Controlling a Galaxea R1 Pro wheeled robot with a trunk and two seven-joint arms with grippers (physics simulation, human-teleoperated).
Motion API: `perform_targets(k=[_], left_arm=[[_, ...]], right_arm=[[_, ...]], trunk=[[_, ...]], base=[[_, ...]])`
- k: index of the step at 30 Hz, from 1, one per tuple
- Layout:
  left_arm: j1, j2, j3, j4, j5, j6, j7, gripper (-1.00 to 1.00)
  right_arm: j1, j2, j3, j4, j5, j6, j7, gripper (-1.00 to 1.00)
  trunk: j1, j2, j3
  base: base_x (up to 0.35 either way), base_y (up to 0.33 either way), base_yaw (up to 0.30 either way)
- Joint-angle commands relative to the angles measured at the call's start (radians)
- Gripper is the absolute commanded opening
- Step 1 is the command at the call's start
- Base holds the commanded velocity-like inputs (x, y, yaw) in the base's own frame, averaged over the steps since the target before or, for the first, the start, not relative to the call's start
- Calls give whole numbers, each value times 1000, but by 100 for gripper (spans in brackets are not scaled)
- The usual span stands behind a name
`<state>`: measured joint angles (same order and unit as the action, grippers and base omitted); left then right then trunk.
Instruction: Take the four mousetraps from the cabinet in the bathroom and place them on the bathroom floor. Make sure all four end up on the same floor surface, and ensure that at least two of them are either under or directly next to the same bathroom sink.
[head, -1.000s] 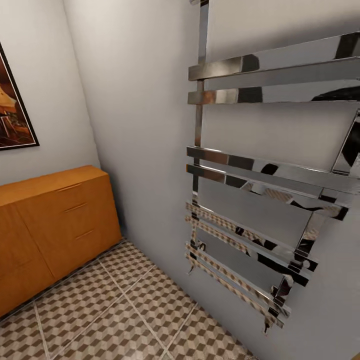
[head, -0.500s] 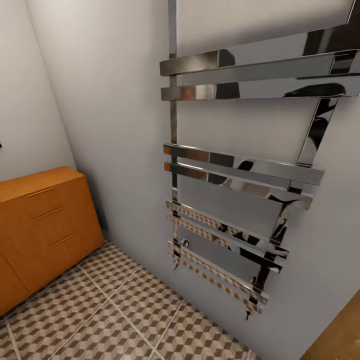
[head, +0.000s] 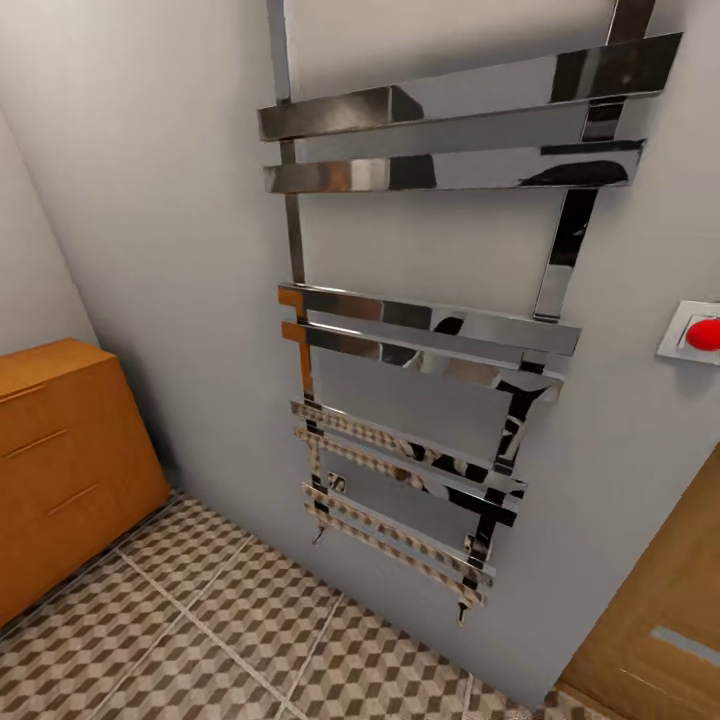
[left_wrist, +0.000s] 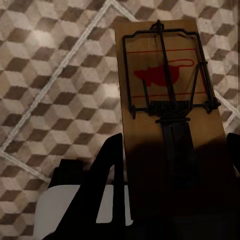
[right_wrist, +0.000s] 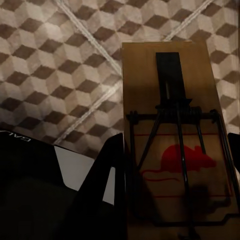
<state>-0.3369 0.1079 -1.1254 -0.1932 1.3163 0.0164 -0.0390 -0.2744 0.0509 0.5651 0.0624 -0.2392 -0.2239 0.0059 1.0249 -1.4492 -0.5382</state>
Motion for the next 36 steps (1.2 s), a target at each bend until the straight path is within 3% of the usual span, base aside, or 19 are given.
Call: perform_targets(k=[1,36], left_arm=[[-1,1,-5,-2,8,2,1,-100],[-1,1,-5,-2,8,1,1,-100]], right_arm=[[-2,1,9,5,-11,-8,3,-100],[-2,1,9,5,-11,-8,3,-100]], trunk=[[0,-1,-2],[0,-1,-38]], base=[[0,0,-241],[0,0,-241]])
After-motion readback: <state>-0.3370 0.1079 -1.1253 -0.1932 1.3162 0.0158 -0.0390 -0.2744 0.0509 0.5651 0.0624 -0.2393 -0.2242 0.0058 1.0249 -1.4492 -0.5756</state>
